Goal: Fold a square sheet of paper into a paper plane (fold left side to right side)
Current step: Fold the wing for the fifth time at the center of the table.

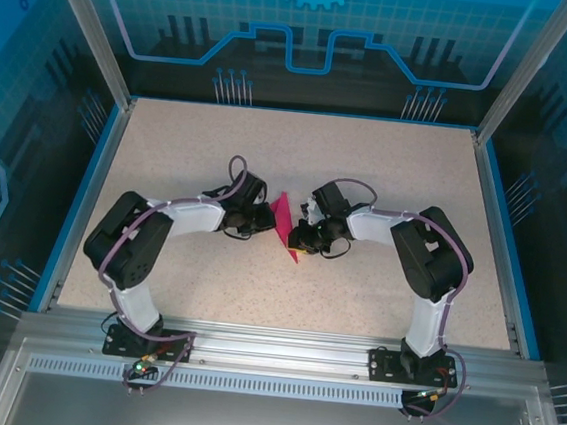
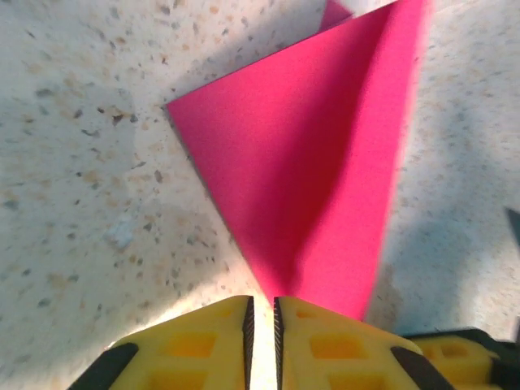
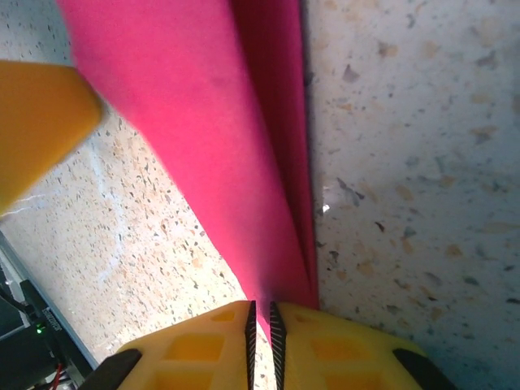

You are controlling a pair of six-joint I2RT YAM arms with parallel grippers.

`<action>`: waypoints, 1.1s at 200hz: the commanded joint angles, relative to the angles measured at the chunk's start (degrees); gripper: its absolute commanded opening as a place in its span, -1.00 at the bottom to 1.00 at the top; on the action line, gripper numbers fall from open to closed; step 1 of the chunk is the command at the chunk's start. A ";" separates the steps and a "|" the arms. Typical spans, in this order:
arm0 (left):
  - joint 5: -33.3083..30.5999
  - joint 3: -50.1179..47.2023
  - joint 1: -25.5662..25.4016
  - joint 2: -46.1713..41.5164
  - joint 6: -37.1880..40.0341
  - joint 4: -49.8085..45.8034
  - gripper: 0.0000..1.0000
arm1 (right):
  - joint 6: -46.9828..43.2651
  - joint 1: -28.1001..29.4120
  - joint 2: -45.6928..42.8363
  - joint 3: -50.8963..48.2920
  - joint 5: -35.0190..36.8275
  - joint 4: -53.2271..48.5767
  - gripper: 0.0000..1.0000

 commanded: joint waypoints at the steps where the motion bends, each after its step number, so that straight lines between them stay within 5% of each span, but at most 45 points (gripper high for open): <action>1: -0.50 -1.62 0.69 -5.73 1.66 -3.41 -0.59 | -0.96 0.88 2.41 -1.08 4.69 -8.57 -0.69; 35: 5.42 -2.24 0.52 -8.01 1.14 0.02 -0.61 | -1.33 0.96 2.71 -0.99 4.61 -8.66 -0.70; 79: 11.29 2.73 -0.96 -0.17 0.09 2.69 -0.74 | -1.14 1.12 3.11 -0.85 4.48 -8.49 -0.70; 180: 17.44 7.12 -1.47 11.34 -2.61 9.54 -0.86 | -1.14 1.88 3.32 -0.46 4.60 -9.14 -0.71; 220: 13.89 8.93 -1.45 13.38 0.03 4.92 -0.85 | -1.17 1.92 3.30 -0.31 5.25 -10.18 -0.71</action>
